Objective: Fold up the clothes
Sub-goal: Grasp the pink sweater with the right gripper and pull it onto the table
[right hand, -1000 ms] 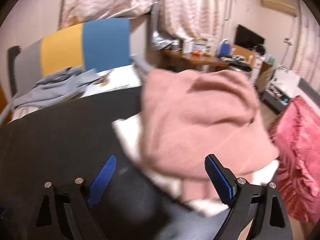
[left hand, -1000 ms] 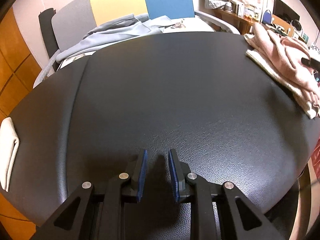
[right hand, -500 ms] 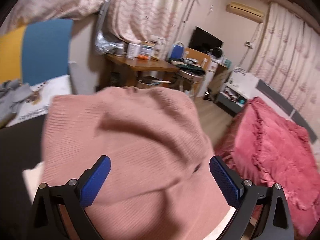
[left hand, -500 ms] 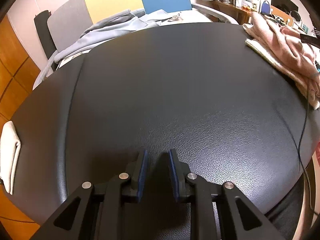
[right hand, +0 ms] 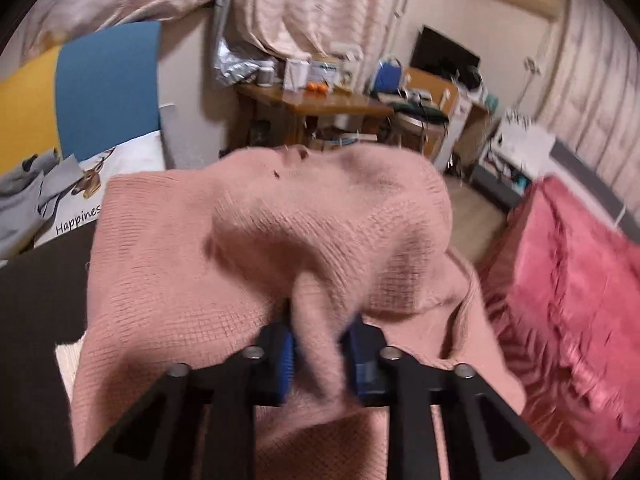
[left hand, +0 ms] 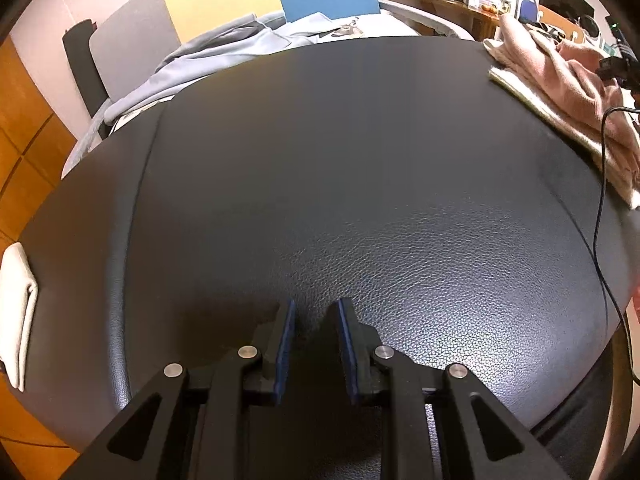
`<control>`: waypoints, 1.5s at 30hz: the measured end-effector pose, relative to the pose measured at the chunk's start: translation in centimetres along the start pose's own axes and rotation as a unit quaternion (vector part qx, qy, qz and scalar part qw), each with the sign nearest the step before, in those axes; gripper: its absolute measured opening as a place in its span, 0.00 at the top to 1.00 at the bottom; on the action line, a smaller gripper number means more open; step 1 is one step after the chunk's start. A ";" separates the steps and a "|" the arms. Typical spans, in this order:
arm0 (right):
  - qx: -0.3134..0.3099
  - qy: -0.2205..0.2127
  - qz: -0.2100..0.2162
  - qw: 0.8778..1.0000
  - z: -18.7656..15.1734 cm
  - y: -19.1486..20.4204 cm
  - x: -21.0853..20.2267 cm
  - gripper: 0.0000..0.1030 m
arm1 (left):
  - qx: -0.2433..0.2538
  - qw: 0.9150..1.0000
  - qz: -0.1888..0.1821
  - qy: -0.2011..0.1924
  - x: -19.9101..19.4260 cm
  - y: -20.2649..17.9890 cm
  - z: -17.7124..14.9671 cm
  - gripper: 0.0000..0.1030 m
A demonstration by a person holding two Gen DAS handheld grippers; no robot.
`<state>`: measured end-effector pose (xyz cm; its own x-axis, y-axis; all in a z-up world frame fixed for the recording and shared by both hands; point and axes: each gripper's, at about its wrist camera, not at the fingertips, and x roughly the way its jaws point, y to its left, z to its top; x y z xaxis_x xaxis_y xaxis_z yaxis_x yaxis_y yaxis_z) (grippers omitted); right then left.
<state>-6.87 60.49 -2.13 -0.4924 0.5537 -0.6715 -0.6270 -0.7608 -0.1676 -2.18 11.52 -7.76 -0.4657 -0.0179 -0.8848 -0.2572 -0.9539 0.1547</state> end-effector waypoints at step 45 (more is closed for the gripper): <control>-0.014 0.087 0.252 0.964 -16.7 12.1 -12.4 0.14 | 0.065 0.996 -0.045 -0.045 2.9 -3.5 12.7 0.74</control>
